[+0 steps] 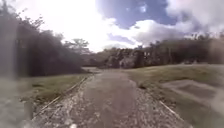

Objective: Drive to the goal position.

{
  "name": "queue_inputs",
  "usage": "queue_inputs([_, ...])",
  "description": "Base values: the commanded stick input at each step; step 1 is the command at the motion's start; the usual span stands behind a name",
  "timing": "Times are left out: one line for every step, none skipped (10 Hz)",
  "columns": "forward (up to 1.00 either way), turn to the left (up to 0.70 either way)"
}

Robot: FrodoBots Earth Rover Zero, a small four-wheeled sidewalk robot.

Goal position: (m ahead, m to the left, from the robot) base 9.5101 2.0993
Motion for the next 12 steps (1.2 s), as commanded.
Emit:
queue_inputs([0.70, 0.01])
queue_inputs([0.70, 0.01])
queue_inputs([0.70, 0.01])
queue_inputs([0.70, 0.01])
queue_inputs([0.70, 0.01])
queue_inputs([0.70, 0.01])
queue_inputs([0.70, 0.01])
queue_inputs([0.70, 0.01])
queue_inputs([0.70, 0.01])
queue_inputs([0.70, 0.01])
queue_inputs([0.70, -0.05])
queue_inputs([0.70, -0.12])
